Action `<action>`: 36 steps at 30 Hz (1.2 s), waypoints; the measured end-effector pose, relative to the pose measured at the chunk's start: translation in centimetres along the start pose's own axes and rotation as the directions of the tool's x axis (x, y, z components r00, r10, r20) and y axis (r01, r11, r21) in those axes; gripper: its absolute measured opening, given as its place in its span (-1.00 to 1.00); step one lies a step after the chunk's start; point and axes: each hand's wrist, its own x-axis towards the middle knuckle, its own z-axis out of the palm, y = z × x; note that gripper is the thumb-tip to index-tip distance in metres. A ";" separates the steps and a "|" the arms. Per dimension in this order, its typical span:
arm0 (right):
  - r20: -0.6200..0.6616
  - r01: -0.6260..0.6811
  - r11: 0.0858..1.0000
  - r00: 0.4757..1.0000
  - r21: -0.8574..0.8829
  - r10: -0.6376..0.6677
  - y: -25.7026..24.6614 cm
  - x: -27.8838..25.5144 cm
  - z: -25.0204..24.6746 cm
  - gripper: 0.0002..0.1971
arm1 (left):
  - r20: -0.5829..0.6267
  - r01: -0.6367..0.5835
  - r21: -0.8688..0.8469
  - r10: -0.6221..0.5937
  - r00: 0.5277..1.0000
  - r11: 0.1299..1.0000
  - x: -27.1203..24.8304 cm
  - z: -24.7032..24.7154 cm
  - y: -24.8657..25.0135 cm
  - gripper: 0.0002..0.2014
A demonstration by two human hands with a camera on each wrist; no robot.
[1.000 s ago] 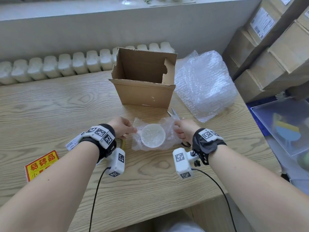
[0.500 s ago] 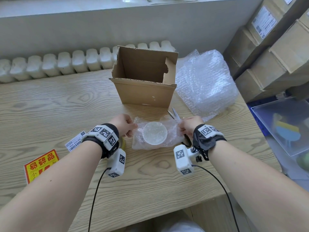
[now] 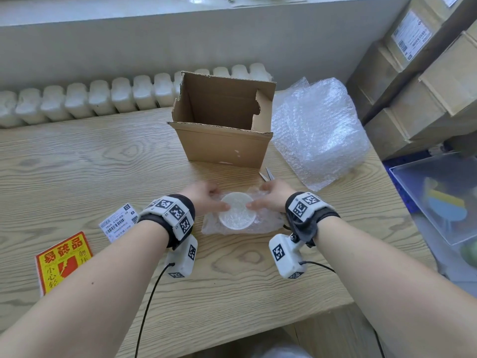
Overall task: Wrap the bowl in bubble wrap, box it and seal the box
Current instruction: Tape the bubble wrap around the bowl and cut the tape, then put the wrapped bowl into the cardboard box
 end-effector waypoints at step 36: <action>0.043 0.444 0.843 0.890 -0.304 -0.454 -10.6 -9.0 -7.1 -0.08 | -0.871 -0.345 -0.195 -0.001 0.491 0.918 -5.9 -12.0 1.2 -0.79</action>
